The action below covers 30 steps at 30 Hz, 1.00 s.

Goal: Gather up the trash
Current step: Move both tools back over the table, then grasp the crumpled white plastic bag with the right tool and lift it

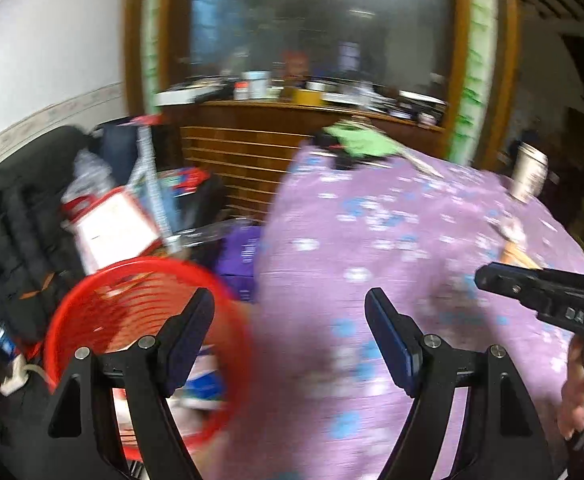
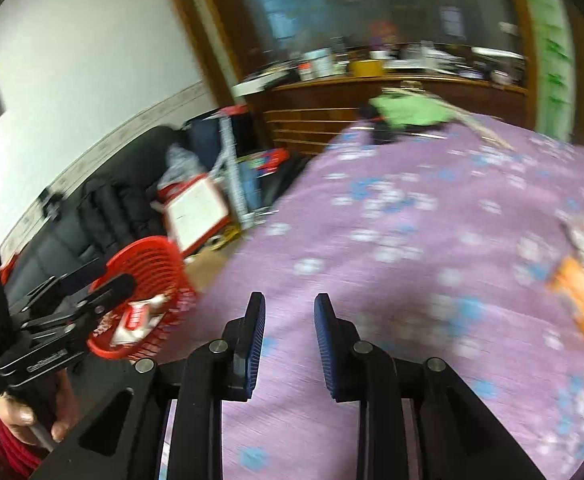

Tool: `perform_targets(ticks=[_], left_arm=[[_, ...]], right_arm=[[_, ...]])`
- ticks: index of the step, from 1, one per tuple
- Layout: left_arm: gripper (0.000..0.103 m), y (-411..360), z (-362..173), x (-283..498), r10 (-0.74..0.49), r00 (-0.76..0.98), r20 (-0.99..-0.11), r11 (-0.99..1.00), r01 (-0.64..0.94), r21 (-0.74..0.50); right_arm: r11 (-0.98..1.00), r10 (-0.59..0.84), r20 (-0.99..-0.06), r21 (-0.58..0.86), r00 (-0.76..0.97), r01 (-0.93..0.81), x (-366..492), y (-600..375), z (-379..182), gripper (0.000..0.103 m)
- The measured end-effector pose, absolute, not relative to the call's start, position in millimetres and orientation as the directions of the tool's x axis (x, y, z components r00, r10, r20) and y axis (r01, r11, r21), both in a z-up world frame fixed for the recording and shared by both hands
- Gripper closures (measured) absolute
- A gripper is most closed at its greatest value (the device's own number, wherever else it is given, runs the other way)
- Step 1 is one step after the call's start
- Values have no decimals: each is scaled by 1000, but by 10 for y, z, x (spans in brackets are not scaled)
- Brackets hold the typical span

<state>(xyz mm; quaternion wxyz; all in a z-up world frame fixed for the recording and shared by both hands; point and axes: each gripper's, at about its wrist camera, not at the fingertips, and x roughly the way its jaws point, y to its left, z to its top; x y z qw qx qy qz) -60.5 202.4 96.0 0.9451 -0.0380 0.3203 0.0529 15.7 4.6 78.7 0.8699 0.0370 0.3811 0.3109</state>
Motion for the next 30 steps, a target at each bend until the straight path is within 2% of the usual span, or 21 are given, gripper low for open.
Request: perform_targets(ticks=[4,7,11,14,19,22,27,28,30], left_arm=[[26,1373,1014,-388,-62,772,-633,998,27,-65],[26,939,1009,-247,-140,744,-654,990,121,-75],[26,424,958,-77,-172,710,-683,980,193,-47],[26,156,898,-25,-200,688,-697,970,242,-39],[26,-28,795,85,-189,663,-724,964,264,-10],[26,-14,757,110,-188,653,-734,963,271,-6],[26,37,701,146,-186,645,-742,962,274,-3],[26,42,688,155,-182,645,-742,962,271,0],[26,39,663,181,-178,643,-745,963,270,3]], right_arm=[[881,462,-667,269,585,-389,287,-791,756,62],[924,382,-694,269,610,-273,509,-1409,691,62],[961,267,-740,252,617,-114,955,-2148,628,62],[972,203,-758,233,620,-35,1286,-2462,563,57],[953,250,-781,301,573,-6,1881,-2576,359,57],[949,269,-803,315,533,-4,2173,-2506,215,53],[979,182,-857,206,482,-4,2349,-2340,-39,53],[980,178,-856,200,484,-7,2334,-2335,-58,65],[979,180,-851,201,494,-11,2283,-2348,-43,68]])
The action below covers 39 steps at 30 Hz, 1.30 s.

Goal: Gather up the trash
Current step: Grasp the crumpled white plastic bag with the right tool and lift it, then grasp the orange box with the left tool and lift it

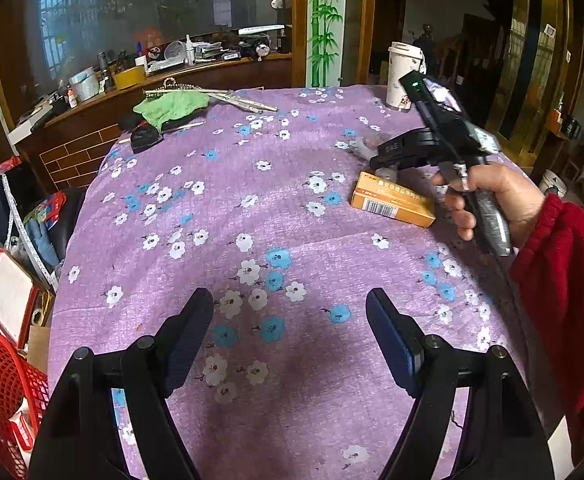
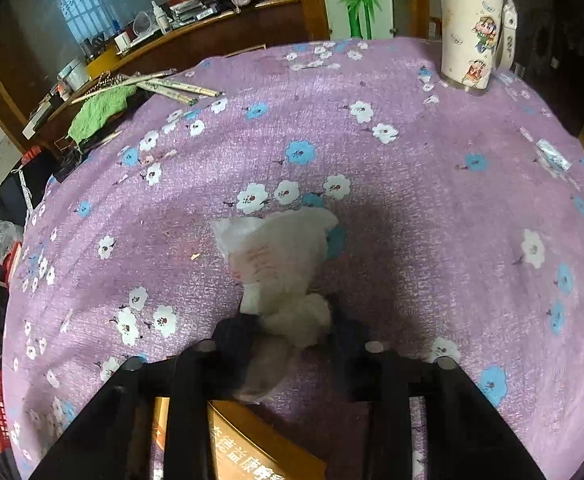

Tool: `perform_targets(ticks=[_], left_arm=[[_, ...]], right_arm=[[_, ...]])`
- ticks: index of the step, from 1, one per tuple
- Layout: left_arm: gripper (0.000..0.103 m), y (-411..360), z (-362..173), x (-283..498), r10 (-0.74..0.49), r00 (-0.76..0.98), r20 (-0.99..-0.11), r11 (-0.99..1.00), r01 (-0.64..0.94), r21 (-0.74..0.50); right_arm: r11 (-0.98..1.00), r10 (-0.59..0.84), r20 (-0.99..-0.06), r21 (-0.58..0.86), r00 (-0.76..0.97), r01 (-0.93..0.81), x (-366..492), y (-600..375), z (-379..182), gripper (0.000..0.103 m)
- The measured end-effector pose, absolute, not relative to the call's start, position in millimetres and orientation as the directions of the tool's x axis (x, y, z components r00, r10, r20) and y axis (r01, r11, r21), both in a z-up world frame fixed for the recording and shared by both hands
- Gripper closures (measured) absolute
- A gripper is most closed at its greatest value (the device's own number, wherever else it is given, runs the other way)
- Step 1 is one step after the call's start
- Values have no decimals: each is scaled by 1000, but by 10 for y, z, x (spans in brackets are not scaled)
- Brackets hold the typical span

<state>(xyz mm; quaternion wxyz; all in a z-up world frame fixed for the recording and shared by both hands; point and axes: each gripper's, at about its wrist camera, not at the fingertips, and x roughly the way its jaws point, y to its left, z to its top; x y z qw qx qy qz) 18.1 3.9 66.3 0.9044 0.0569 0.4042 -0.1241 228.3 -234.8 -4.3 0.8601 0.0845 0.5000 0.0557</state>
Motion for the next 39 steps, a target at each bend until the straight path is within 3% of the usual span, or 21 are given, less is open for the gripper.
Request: perform_targets(ticks=[2,8,10,13,14,17,19,26,34,39], left_arm=[[26,35,638,196,-182,639,-748,962,273,0],[26,69,615,212,-195,632,-750,964,264,-28],[26,97,632,208,-196,636,-746,965,259,-34],[24,157,661,195,-202,641,-741,967,248,-48],[23,177,672,197,-202,641,-741,968,243,-54],[21,190,687,214,-213,637,-741,968,242,-70],[20,152,682,233,-220,627,-748,966,248,-77],[17,-256,485,378,-158,603,-782,965,263,8],[17,-736,211,618,-45,599,-799,958,254,137],[17,-724,44,760,-21,591,-806,967,217,134]], right_arm=[[979,194,-833,202,518,-43,2170,-2368,42,68],[989,59,-844,-25,532,-148,1815,-2308,68,68],[981,74,-854,-29,514,-190,1671,-2241,32,68],[967,175,-843,50,509,-250,1341,-2045,67,75],[942,288,-834,158,471,-295,1213,-1965,105,75],[872,466,-759,308,455,-380,926,-1789,319,75],[860,500,-712,342,492,-380,835,-1811,458,75],[927,368,-599,301,711,-226,717,-2157,750,76],[909,401,-592,353,699,-223,825,-2224,504,75],[906,411,-580,348,703,-242,768,-2192,503,75]])
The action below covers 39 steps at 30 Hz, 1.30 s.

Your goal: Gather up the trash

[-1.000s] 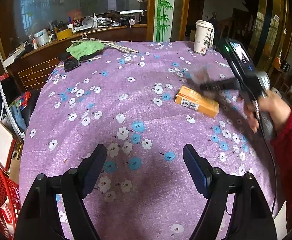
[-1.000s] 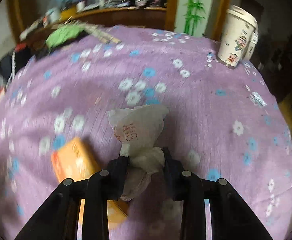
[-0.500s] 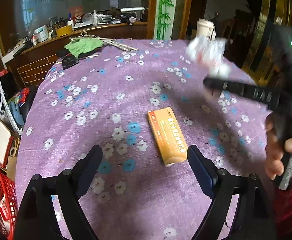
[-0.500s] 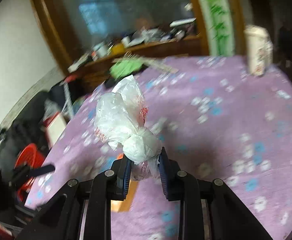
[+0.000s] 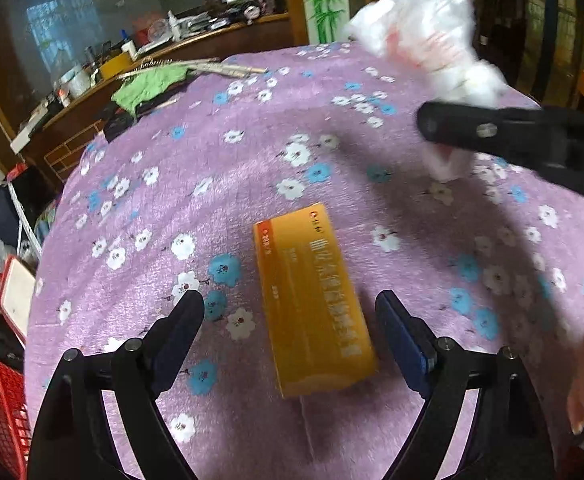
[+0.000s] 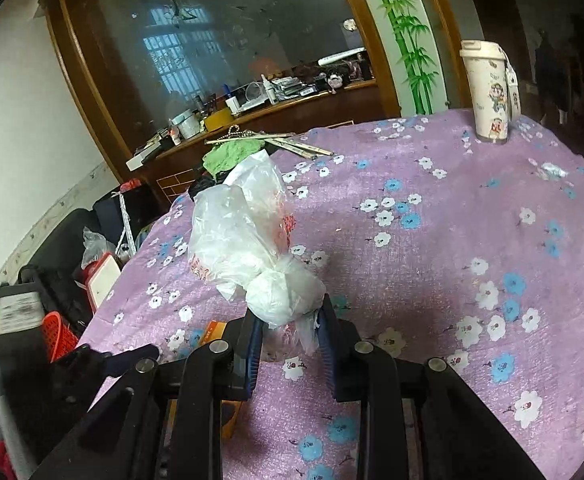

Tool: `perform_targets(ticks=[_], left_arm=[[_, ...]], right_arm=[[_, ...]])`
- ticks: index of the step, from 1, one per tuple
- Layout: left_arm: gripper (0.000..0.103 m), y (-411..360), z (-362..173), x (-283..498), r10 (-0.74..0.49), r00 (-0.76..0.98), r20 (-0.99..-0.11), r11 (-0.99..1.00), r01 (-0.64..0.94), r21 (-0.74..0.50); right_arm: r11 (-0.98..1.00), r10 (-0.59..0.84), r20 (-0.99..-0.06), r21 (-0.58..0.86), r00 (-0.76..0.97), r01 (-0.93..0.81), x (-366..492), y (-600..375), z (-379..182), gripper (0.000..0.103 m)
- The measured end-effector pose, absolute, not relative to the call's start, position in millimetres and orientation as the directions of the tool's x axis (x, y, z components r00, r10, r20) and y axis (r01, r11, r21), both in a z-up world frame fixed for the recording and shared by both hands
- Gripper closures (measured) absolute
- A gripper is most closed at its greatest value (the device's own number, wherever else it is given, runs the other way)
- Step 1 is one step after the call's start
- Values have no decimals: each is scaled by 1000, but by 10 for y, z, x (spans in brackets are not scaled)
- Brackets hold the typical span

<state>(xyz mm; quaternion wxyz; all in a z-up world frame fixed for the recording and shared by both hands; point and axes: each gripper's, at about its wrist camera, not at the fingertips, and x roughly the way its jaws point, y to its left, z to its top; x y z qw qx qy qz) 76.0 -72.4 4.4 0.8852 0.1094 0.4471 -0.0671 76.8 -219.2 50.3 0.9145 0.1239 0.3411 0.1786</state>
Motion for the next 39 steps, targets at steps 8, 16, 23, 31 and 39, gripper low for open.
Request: perform_targets(ticks=[8,16,23,31,39], left_arm=[[56,-534,-104,816,-133,581,-803,974,227,3],[59,-87,219,647,-138,668,-731,984,177,-24],[59,470,449,397,-76,743,-665,993,115,15],[59,944,451,347,2,795,-607,1000,-15,-16],[59,1061,386,389,0,796,-606,999,-29,-39]], right_arm=[[907,415,-592,327,691,-265,776,-2106,454,75],[920,386,-622,316,682,-232,821,-2097,410,75],[911,412,-648,310,640,-272,608,-1647,616,75],[936,352,-620,217,701,-278,364,-885,702,75],[941,335,-615,185,714,-282,407,-725,451,75]])
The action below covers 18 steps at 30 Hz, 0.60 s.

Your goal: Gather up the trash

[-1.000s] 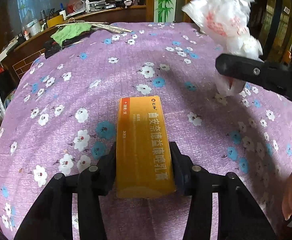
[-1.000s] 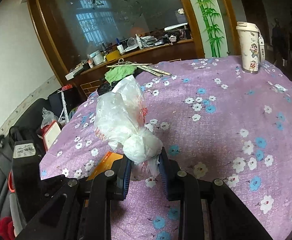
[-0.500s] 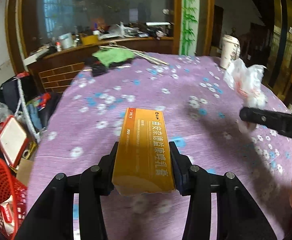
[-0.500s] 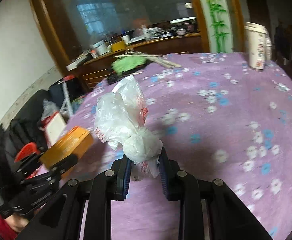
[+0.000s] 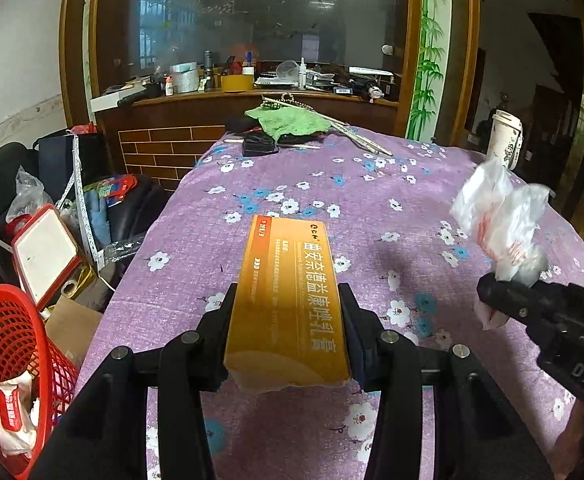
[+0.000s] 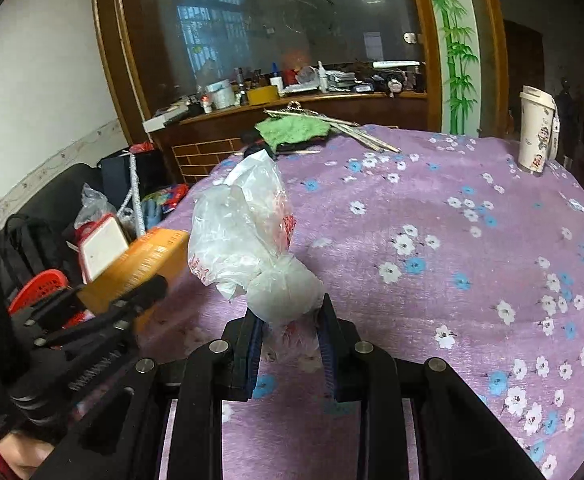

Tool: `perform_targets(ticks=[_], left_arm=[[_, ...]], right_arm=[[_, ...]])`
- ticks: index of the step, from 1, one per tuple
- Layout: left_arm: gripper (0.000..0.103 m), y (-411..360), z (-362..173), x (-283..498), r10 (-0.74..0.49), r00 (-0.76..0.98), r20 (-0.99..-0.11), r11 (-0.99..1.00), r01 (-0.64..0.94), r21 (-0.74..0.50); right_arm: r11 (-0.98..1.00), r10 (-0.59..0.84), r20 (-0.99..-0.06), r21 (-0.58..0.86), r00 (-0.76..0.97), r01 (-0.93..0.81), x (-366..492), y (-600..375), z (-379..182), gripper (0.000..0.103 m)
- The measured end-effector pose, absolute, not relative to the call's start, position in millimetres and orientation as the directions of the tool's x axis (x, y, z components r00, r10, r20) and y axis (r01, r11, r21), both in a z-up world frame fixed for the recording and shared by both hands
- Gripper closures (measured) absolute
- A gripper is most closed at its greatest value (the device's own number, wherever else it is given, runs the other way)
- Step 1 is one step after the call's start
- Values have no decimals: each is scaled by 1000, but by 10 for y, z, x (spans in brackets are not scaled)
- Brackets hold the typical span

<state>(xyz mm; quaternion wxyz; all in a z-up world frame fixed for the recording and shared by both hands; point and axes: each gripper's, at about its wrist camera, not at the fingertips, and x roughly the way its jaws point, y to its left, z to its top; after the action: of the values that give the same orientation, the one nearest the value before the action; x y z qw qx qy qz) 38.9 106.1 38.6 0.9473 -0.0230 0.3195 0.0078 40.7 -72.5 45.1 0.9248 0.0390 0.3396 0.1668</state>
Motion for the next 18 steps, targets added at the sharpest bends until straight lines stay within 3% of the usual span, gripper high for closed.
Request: perform_targets(ticks=[18], left_arm=[[58,988,407,331,25,821,-570,1000,-23,11]], right_arm=[[938,340,-621,173,706,-300,438,-792,365,75]])
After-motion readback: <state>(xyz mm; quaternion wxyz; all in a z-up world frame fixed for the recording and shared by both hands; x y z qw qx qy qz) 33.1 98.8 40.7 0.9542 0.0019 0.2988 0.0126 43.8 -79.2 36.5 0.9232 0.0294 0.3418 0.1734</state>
